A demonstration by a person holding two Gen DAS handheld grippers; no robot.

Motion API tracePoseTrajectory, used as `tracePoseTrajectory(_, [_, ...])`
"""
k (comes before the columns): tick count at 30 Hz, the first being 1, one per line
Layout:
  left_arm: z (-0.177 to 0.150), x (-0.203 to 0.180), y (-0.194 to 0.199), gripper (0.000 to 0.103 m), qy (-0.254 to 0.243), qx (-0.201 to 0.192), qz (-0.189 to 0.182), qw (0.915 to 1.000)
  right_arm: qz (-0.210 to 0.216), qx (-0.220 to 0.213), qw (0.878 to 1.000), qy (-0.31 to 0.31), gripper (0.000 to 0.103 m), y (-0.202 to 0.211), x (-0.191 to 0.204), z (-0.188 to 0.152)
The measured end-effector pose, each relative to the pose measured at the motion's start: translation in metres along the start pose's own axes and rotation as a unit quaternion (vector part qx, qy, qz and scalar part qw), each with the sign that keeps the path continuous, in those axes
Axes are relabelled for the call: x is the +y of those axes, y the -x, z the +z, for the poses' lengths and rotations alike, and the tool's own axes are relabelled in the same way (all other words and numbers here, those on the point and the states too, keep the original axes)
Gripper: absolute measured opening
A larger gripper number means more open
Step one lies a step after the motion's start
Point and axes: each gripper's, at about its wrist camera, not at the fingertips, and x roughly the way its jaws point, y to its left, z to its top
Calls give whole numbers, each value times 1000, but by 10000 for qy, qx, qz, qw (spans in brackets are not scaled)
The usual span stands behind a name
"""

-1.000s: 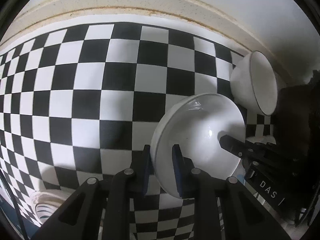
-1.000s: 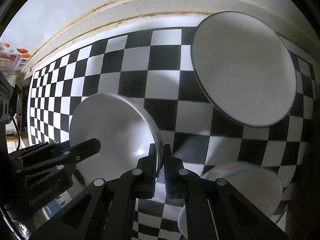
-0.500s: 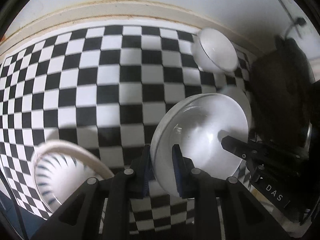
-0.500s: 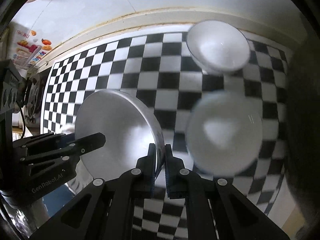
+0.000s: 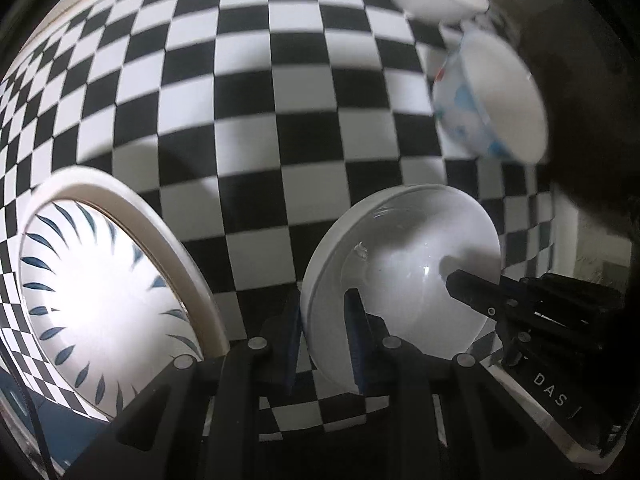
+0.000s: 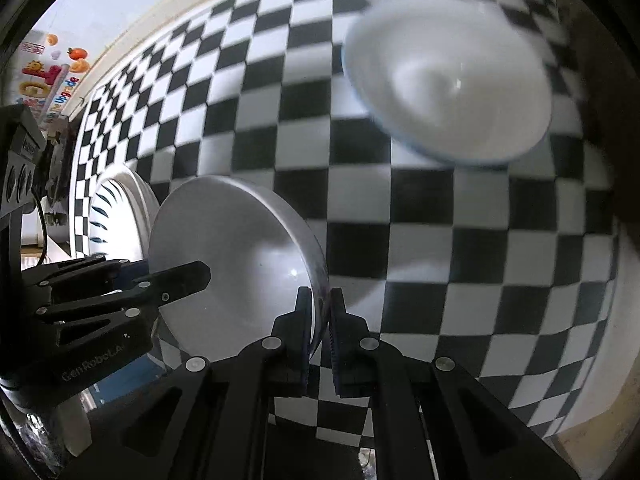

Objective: Organize plates and bowls
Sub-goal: 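Lift the white bowl with both grippers toward the blue-dotted bowl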

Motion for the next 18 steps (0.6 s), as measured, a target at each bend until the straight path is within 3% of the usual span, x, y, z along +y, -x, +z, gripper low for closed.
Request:
tracePoseTrajectory(5, [-1,-4,-15,19,-60,67,129,9999,-44,125,9999,-10,10,-21,-4,-9])
tracePoseTrajectory(18, [2,-7,-17,19,-104,99,163,9998,4,172,9998,-79,10,-22,-7,-6])
